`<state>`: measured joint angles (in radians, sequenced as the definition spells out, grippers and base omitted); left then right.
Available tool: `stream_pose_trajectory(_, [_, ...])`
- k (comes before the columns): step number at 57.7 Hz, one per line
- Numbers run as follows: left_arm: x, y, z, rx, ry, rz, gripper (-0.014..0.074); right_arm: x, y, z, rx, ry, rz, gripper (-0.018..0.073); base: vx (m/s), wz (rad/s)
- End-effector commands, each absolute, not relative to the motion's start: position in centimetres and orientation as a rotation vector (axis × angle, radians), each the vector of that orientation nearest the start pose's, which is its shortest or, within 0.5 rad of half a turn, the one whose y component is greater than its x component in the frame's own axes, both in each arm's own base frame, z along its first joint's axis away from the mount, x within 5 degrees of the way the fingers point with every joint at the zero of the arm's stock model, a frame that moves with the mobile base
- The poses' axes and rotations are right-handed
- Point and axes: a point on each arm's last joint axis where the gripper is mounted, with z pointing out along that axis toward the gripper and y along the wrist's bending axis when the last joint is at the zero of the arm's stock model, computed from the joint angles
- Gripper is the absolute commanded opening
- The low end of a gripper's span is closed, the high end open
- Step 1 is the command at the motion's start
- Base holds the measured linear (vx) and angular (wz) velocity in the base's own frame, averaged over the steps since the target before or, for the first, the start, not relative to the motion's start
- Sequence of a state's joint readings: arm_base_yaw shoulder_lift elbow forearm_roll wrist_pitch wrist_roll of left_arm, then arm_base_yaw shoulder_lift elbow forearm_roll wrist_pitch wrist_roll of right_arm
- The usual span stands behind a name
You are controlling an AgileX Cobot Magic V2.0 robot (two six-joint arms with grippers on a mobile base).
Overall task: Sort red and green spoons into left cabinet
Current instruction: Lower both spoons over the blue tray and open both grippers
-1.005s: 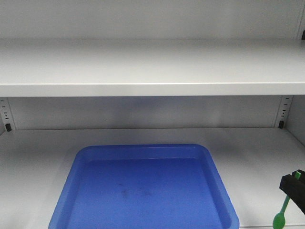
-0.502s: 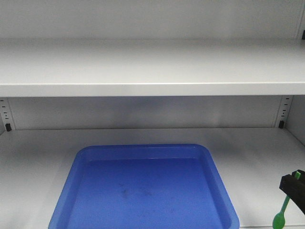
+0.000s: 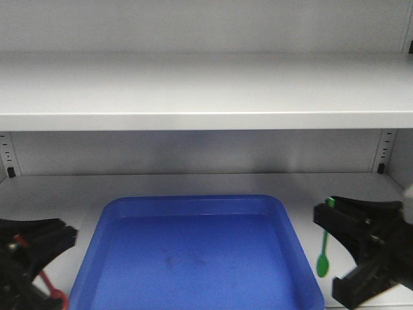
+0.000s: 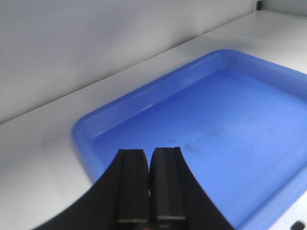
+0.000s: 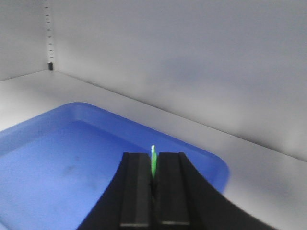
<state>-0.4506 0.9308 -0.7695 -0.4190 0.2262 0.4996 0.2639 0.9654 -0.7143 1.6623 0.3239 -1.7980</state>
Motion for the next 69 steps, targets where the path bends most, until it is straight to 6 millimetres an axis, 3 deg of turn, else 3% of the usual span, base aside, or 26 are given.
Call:
stream_pose_trajectory(1, [18.6, -10.4, 37.1, 0.517, 1.667, -0.351, 0.0000, 20.2, 9.1, 36.4, -0.611, 1.556, 0.438, -0.0003, 0.00, 0.00])
stream_pose_trajectory(29, [23.7, -16.3, 36.8, 0.508, 1.574, -0.381, 0.0000, 26.2, 11.9, 35.8, -0.654, 1.575, 0.608, -0.0003, 0.00, 0.00])
stream_pose_trajectory(48, [26.9, -18.4, 36.0, 0.372, 1.585, -0.458, 0.0001, 29.0, 12.9, 35.0, -0.668, 1.601, 0.639, 0.0020, 0.00, 0.00])
stream_pose_trajectory(62, [27.2, -18.6, 36.0, 0.359, 1.588, -0.468, 0.0066, 29.0, 12.9, 35.0, -0.669, 1.600, 0.639, 0.0167, 0.00, 0.00])
stream_pose_trajectory(69, [27.2, -18.6, 36.0, 0.362, 1.592, -0.469, 0.0165, 29.0, 12.9, 35.0, -0.672, 1.598, 0.643, 0.0321, 0.00, 0.00])
